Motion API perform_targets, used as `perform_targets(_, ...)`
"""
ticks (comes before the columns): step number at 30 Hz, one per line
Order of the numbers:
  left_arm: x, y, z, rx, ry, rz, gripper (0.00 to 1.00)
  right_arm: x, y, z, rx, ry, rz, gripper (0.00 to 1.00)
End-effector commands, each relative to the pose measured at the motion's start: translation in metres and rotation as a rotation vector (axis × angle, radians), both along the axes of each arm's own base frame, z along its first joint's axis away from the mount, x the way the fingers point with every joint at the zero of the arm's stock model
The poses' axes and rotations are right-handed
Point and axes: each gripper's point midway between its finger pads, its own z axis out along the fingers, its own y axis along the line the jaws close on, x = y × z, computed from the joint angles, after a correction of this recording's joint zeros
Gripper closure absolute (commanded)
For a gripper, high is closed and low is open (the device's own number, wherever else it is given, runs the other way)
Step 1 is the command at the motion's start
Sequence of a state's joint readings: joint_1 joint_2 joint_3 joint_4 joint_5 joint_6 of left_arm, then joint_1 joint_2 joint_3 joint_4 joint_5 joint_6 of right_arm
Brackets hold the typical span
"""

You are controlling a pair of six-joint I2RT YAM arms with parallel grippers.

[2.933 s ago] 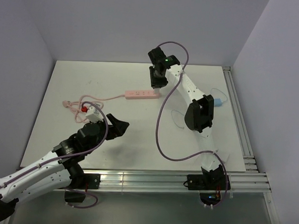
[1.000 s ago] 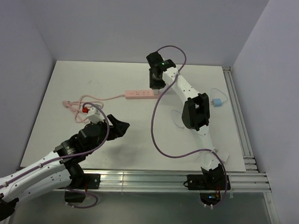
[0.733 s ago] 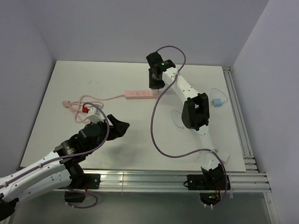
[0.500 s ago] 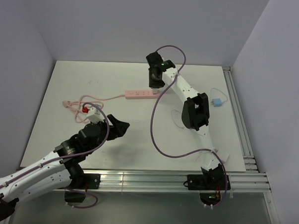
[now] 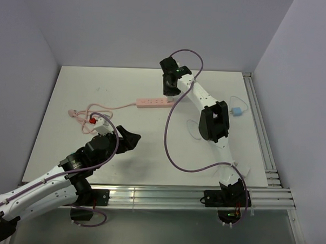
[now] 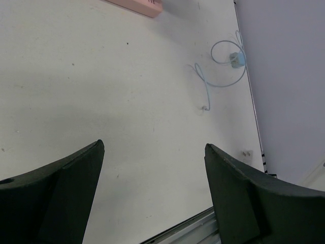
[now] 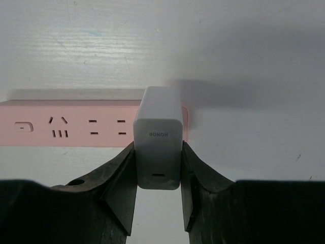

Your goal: Insert the plug

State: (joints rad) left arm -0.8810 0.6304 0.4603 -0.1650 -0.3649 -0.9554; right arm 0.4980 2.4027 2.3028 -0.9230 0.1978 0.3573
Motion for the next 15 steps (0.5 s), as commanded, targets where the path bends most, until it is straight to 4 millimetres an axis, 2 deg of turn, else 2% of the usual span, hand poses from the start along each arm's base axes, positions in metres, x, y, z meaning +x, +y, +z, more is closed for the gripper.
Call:
perform_targets(1, 0.003, -0.001, 0.008, -0.015, -0.028, 0.005, 0.15, -0.017, 0.003, 0.005, -0.008, 0.048, 0.037, 1.00)
perform_targets(4, 0.003, 0.000, 0.008, -0.016, -0.029, 0.008, 0.15, -0.018, 0.005, 0.011, 0.003, 0.035, 0.042, 1.00)
perform_targets(15, 0.002, 0.000, 0.007, -0.022, -0.027, 0.005, 0.15, -0.028, 0.008, 0.002, 0.006, 0.065, 0.052, 1.00)
